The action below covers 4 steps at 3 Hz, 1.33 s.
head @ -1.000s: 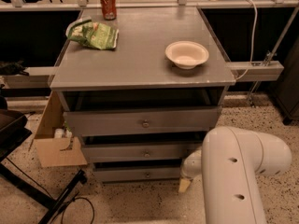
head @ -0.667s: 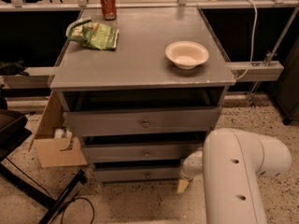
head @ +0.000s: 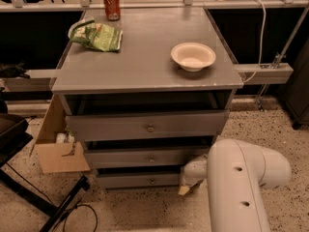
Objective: Open bottom drawer
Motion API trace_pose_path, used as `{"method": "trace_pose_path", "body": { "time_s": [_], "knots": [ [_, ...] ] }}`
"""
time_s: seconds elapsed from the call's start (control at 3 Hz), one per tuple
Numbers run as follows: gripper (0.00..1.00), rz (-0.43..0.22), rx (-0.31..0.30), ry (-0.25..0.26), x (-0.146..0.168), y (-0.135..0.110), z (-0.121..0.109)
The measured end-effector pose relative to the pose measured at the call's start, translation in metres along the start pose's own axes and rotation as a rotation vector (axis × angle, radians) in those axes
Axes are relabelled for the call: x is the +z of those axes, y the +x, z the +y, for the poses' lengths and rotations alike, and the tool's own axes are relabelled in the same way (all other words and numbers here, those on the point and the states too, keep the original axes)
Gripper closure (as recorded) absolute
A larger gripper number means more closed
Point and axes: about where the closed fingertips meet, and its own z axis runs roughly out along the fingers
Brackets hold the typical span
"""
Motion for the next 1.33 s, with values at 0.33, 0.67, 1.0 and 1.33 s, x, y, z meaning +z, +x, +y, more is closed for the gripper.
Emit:
{"method": "trace_pose_path", "body": {
  "time_s": [0.33, 0.67, 1.0, 1.33],
  "knots": [
    [0.50, 0.017, 0.006, -0.028, 0.005, 0.010, 0.011],
    [0.74, 0.017, 0.006, -0.028, 0.000, 0.008, 0.010],
    [0.97, 0.017, 0.006, -0.028, -0.004, 0.007, 0.009],
    [1.00, 0.018, 0.006, -0.028, -0.009, 0.006, 0.008]
  ]
}}
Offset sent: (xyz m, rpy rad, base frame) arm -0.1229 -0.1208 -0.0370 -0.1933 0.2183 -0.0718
